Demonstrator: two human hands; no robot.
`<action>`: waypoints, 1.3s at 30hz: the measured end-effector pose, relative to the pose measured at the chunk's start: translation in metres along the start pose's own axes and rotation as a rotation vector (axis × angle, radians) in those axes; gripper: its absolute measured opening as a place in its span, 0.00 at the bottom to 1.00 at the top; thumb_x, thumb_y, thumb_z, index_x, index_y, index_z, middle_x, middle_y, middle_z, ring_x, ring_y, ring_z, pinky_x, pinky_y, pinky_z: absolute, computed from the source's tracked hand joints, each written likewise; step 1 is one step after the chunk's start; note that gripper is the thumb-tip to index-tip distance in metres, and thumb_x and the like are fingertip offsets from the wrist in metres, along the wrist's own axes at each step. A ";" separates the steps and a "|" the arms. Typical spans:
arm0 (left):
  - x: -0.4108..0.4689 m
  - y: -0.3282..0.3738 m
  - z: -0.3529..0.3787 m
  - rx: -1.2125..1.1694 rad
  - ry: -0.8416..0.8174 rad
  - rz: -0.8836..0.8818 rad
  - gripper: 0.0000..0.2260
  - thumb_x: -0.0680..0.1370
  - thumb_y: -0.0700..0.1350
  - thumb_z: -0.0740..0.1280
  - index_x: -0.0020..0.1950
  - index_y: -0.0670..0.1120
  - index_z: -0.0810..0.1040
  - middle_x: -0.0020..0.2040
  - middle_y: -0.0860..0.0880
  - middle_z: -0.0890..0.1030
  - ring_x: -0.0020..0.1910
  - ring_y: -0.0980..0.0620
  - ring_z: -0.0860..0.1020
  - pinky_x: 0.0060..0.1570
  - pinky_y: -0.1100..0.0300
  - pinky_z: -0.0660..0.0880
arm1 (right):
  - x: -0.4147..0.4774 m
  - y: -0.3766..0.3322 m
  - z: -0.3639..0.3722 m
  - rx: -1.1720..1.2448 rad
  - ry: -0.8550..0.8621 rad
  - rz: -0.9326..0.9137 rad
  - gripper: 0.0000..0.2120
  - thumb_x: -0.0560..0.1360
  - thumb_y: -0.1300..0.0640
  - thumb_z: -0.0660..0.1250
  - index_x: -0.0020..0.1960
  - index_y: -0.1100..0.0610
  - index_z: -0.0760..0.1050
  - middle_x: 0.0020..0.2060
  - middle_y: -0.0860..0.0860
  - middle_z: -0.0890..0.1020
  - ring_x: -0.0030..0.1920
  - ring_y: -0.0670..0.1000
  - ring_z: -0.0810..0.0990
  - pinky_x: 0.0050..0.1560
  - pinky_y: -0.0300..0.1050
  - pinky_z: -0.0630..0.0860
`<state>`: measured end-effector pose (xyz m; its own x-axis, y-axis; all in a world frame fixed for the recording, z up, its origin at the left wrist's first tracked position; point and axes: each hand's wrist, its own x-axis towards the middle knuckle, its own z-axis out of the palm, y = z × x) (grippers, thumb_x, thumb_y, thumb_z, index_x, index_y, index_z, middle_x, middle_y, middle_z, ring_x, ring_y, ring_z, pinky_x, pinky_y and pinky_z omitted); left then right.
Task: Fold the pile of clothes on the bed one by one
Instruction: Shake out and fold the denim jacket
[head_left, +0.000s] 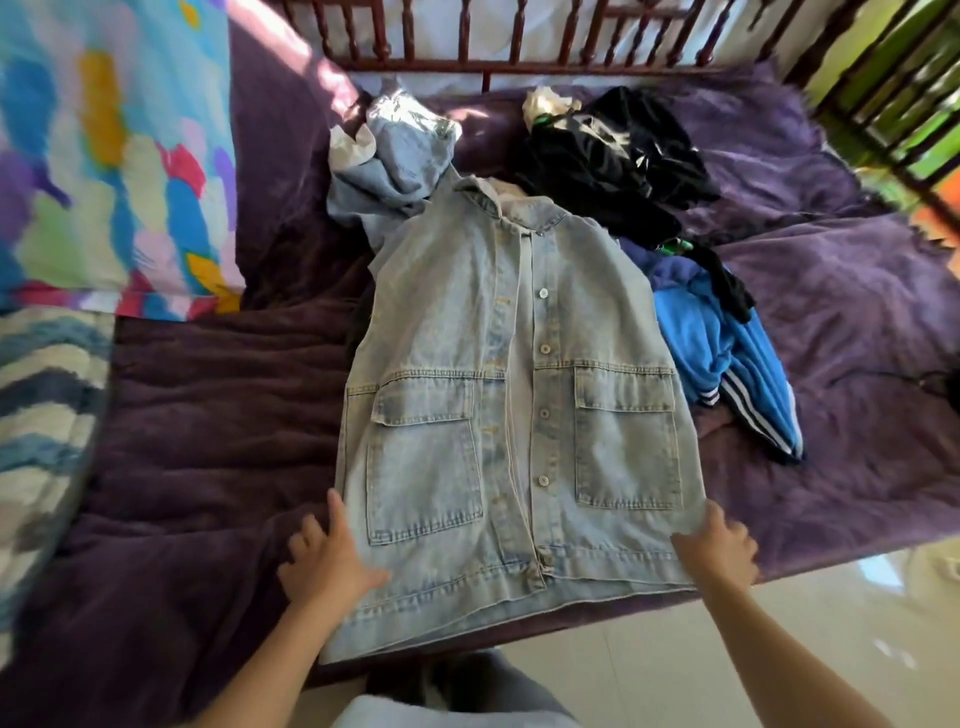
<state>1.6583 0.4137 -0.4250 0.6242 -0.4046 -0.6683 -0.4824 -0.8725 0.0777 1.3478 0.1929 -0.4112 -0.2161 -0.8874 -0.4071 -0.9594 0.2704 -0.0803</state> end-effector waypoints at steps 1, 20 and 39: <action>0.003 0.010 -0.010 0.004 0.067 0.040 0.53 0.67 0.63 0.71 0.76 0.50 0.37 0.75 0.42 0.51 0.72 0.41 0.57 0.64 0.47 0.65 | 0.001 -0.014 -0.003 0.003 -0.011 -0.065 0.29 0.73 0.54 0.66 0.72 0.54 0.61 0.66 0.61 0.67 0.66 0.61 0.63 0.64 0.55 0.64; 0.121 0.229 -0.134 -0.629 0.453 0.243 0.15 0.79 0.49 0.63 0.62 0.41 0.75 0.60 0.43 0.76 0.61 0.45 0.73 0.59 0.53 0.70 | 0.124 -0.303 -0.070 0.155 -0.257 -0.854 0.23 0.77 0.55 0.61 0.71 0.55 0.62 0.66 0.57 0.67 0.67 0.56 0.65 0.63 0.50 0.68; 0.321 0.340 -0.316 -0.441 0.074 0.010 0.17 0.79 0.45 0.61 0.65 0.38 0.72 0.64 0.43 0.75 0.63 0.45 0.74 0.42 0.64 0.71 | 0.304 -0.445 -0.083 0.122 -0.235 -0.599 0.21 0.72 0.58 0.66 0.65 0.55 0.71 0.60 0.57 0.77 0.61 0.59 0.74 0.62 0.51 0.69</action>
<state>1.8890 -0.0995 -0.3793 0.6706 -0.4184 -0.6126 -0.1908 -0.8953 0.4025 1.6936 -0.2282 -0.4239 0.4077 -0.7964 -0.4467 -0.8710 -0.1924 -0.4520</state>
